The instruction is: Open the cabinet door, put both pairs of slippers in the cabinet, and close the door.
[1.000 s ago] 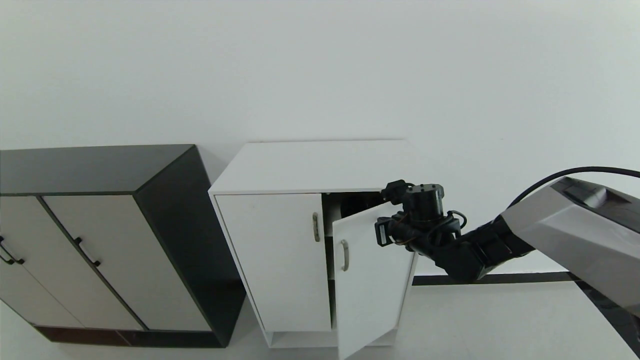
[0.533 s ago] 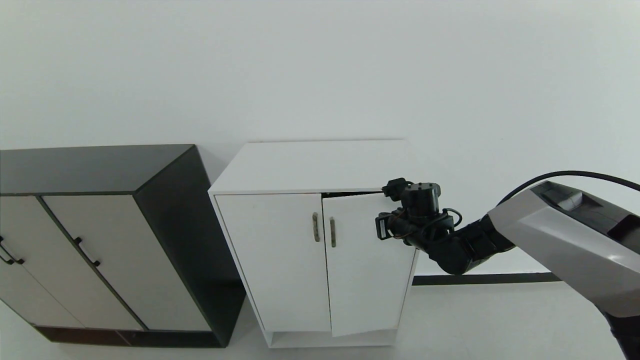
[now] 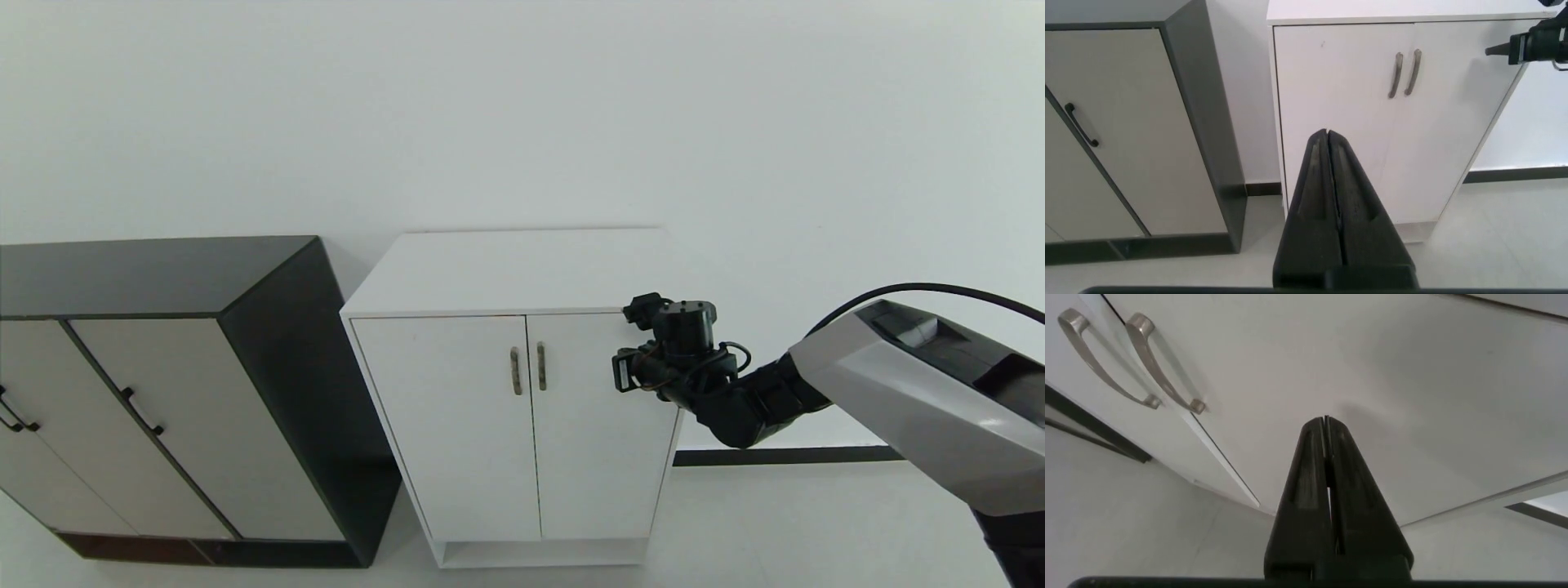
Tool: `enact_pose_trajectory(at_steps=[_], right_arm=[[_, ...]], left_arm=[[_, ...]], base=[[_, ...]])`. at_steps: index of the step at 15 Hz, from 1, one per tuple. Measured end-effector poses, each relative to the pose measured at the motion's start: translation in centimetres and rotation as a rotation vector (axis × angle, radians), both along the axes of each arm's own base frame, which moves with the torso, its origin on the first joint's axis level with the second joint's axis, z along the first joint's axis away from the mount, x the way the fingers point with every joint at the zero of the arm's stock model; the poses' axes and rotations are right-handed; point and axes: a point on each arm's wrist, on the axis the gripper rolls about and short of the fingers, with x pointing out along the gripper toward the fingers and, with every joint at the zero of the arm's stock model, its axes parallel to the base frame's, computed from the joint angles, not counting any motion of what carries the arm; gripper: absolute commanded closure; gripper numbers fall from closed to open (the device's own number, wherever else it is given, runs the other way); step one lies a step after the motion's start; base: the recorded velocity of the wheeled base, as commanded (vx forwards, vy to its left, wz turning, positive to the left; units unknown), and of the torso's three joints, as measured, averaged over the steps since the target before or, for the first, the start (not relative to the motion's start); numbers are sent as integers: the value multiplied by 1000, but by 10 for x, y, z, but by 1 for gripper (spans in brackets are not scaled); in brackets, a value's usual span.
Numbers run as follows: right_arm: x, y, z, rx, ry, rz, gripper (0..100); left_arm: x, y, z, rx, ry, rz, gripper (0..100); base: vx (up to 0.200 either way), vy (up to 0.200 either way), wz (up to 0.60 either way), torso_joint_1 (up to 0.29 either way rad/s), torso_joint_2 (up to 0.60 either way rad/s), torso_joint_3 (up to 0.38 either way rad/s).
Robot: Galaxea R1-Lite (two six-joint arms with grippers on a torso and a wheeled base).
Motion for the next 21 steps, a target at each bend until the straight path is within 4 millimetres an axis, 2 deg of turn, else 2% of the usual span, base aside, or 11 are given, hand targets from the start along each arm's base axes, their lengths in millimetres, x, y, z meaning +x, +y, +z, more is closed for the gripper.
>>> enact_pose_trajectory(at_steps=[4, 9, 16, 21], right_arm=[[-4, -2, -2, -7, 13, 0, 100], [-40, -15, -4, -12, 17, 13, 100], [-127, -66, -10, -35, 56, 3, 100], [-199, -125, -18, -57, 96, -65, 100]], left_arm=[[0, 0, 0, -2, 0, 0, 100], [0, 0, 0, -3, 0, 0, 100], [0, 0, 0, 0, 0, -3, 100], [0, 0, 0, -1, 0, -3, 100]], base=[[0, 0, 0, 0, 0, 0], [0, 0, 0, 0, 0, 0], [0, 0, 0, 0, 0, 0], [0, 0, 0, 0, 0, 0]])
